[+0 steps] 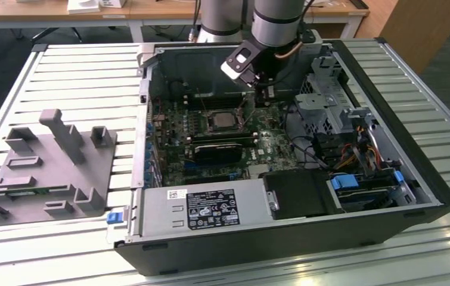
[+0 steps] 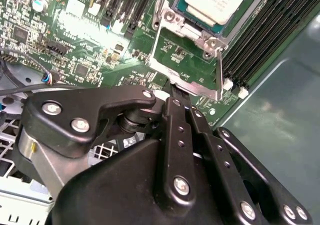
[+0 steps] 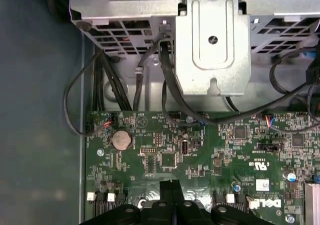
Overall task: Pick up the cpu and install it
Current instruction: 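Close the cpu cover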
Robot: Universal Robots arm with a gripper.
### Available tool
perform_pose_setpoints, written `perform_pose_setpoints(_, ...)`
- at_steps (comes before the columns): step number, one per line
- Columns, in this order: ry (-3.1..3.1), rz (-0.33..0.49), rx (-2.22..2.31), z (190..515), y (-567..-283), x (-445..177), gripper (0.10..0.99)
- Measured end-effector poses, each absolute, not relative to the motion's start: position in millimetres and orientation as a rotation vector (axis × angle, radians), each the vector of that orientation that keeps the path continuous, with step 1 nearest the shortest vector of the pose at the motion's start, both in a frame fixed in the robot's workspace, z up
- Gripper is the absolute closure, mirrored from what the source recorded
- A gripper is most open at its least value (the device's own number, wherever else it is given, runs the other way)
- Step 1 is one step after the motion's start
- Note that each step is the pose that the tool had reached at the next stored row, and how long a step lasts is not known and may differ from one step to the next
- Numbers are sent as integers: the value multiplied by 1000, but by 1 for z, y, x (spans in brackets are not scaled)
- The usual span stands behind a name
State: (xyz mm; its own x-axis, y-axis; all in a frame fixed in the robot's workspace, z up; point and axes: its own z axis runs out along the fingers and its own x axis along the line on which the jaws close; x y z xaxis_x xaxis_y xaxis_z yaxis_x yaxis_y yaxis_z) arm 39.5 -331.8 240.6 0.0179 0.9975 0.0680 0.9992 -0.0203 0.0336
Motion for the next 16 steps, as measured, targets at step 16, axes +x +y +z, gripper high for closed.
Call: perform_pose_setpoints(16, -2182, -113, -2224, 240, -332, 27, 980)
